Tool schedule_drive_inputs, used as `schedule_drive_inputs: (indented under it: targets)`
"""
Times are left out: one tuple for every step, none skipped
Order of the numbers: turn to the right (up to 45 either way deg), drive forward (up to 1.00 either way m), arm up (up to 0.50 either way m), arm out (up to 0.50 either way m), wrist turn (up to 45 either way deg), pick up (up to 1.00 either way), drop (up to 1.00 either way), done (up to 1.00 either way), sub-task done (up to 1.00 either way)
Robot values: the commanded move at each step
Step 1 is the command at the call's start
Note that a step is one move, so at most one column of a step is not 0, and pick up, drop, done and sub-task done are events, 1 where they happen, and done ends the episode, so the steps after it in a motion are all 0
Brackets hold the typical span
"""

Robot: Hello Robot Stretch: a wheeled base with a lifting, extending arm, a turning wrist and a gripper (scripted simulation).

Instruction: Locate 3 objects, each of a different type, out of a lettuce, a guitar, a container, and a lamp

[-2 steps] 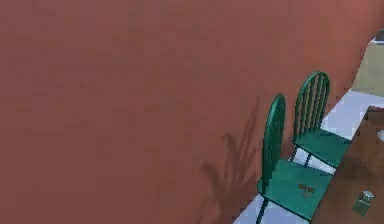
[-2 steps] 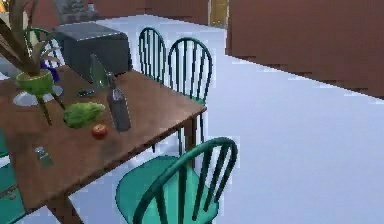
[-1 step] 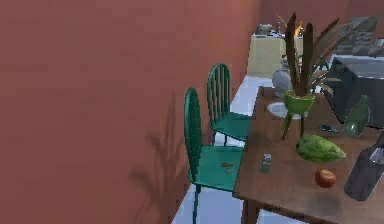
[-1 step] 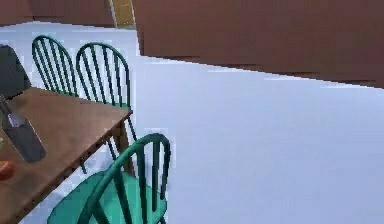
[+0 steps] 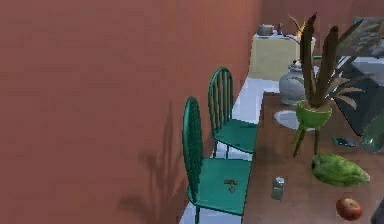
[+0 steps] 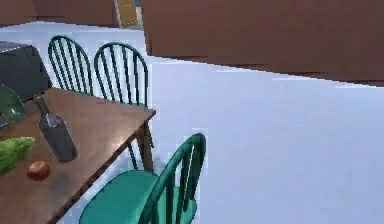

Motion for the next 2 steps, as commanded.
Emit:
schedule_drive_inputs:
  targets:
    - [39.0,0.00,0.00,0.00,0.0,0.00,0.00,0.00,0.00]
    - [0.0,0.00,0.00,0.00,0.0,0.00,0.00,1.00,0.00]
